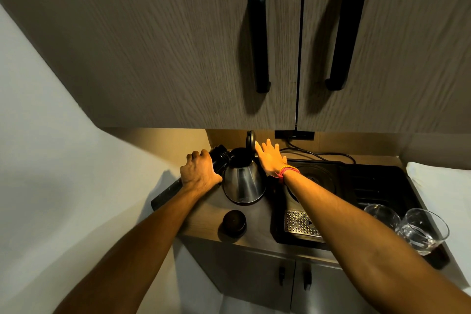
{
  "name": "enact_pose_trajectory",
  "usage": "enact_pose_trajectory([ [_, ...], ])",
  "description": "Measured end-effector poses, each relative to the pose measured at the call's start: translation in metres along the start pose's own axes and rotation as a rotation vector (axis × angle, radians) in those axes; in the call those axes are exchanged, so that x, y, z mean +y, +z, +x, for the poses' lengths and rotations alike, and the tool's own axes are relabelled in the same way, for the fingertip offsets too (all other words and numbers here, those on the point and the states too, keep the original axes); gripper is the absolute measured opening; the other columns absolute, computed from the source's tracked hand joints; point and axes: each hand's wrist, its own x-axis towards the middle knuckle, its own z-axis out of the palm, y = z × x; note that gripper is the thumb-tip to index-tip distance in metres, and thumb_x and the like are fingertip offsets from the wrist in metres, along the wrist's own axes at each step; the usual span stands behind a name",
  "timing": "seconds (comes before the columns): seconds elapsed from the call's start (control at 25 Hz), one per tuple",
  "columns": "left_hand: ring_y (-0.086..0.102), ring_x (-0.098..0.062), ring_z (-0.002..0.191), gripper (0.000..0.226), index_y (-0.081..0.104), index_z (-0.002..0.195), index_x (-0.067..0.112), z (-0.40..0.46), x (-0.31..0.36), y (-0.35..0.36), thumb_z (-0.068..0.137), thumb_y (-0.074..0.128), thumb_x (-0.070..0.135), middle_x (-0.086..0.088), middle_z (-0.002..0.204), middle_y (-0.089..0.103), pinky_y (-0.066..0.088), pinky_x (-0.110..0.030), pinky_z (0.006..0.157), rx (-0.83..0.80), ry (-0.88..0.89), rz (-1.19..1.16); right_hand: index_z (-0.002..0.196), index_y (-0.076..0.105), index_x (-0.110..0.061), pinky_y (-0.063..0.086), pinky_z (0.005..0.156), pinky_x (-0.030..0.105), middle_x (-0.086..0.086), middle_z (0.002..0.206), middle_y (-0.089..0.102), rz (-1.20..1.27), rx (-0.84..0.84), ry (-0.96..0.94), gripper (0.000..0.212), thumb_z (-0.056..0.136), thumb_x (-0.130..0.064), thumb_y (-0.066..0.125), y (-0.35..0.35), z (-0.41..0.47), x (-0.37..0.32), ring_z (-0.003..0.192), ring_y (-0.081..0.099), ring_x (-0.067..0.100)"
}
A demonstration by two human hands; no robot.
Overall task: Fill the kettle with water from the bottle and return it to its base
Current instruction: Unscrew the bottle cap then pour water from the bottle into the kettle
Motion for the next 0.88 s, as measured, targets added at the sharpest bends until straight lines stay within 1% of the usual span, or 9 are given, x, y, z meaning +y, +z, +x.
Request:
enact_pose_trajectory([
  [0.2,0.061,-0.026,0.108,0.078,0.055,0.12,0.011,0.001,0.003,0.002,0.064,0.081,0.057,-0.01,0.119,0.063,0.058,-0.042,0.077,0.002,0.003,-0.033,0.154,0.016,-0.019,0.007,0.116,0.067,0.011,0.165,-0.004,0.027,0.007,0.005,0.058,0.101,-0.039,0.026,-0.002,-0.001,-0.002,0.15,-0.007,0.039],
  [0.32,0.061,-0.027,0.108,0.082,0.053,0.123,0.01,0.002,0.003,0.006,0.063,0.081,0.059,-0.01,0.12,0.063,0.056,-0.039,0.073,0.0,-0.022,-0.128,0.155,0.011,-0.022,0.009,0.115,0.068,0.013,0.164,-0.005,-0.042,-0.009,-0.016,0.06,0.1,-0.033,0.03,-0.001,-0.002,0.0,0.15,-0.006,0.042],
  [0.44,0.061,-0.026,0.105,0.079,0.053,0.121,0.011,0.002,0.001,0.013,0.063,0.08,0.057,-0.009,0.116,0.063,0.052,-0.034,0.068,-0.012,-0.064,-0.327,0.155,0.006,-0.027,0.011,0.114,0.07,0.016,0.164,-0.004,-0.107,-0.031,-0.04,0.062,0.099,-0.03,0.032,-0.004,-0.003,-0.003,0.149,-0.003,0.046],
  [0.56,0.066,-0.024,0.097,0.068,0.059,0.115,0.015,-0.002,-0.005,0.024,0.062,0.084,0.049,-0.002,0.103,0.066,0.052,-0.027,0.065,-0.046,-0.133,-0.664,0.153,-0.002,-0.035,0.014,0.113,0.071,0.02,0.162,-0.002,-0.241,-0.049,-0.072,0.071,0.097,-0.022,0.04,-0.005,-0.004,-0.006,0.147,-0.002,0.049],
  [0.64,0.067,-0.021,0.095,0.065,0.063,0.117,0.016,-0.007,-0.01,0.034,0.062,0.088,0.04,0.0,0.101,0.069,0.048,-0.02,0.062,-0.03,-0.205,-0.857,0.152,-0.002,-0.037,0.013,0.114,0.07,0.02,0.162,-0.005,-0.293,-0.035,-0.077,0.073,0.097,-0.024,0.043,-0.003,-0.003,-0.009,0.148,-0.003,0.049],
  [0.68,0.067,-0.02,0.095,0.067,0.064,0.12,0.015,-0.011,-0.013,0.038,0.062,0.09,0.037,-0.003,0.105,0.071,0.049,-0.02,0.065,-0.006,-0.235,-0.919,0.153,0.001,-0.035,0.011,0.115,0.069,0.018,0.163,-0.006,-0.301,-0.021,-0.073,0.07,0.097,-0.029,0.041,0.0,-0.001,-0.012,0.148,-0.004,0.047],
  [0.76,0.068,-0.024,0.101,0.072,0.064,0.125,0.014,-0.016,-0.018,0.046,0.061,0.092,0.034,-0.008,0.113,0.073,0.052,-0.026,0.077,0.063,-0.279,-0.986,0.155,0.008,-0.025,0.007,0.119,0.063,0.01,0.165,-0.007,-0.234,0.029,-0.038,0.066,0.097,-0.046,0.03,0.005,0.002,-0.023,0.151,-0.005,0.039],
  [0.84,0.068,-0.03,0.111,0.077,0.063,0.129,0.014,-0.02,-0.028,0.053,0.061,0.094,0.034,-0.01,0.119,0.073,0.055,-0.036,0.09,0.129,-0.316,-1.006,0.155,0.014,-0.015,0.005,0.122,0.057,0.003,0.165,-0.002,-0.161,0.061,0.0,0.075,0.095,-0.059,0.02,0.012,0.006,-0.037,0.152,0.001,0.031],
  [0.88,0.067,-0.032,0.114,0.079,0.062,0.13,0.013,-0.021,-0.033,0.056,0.061,0.095,0.033,-0.011,0.121,0.072,0.055,-0.04,0.094,0.155,-0.331,-1.021,0.154,0.015,-0.014,0.007,0.121,0.057,0.002,0.165,0.001,-0.184,0.075,-0.003,0.077,0.094,-0.061,0.02,0.016,0.008,-0.04,0.152,0.005,0.031],
])
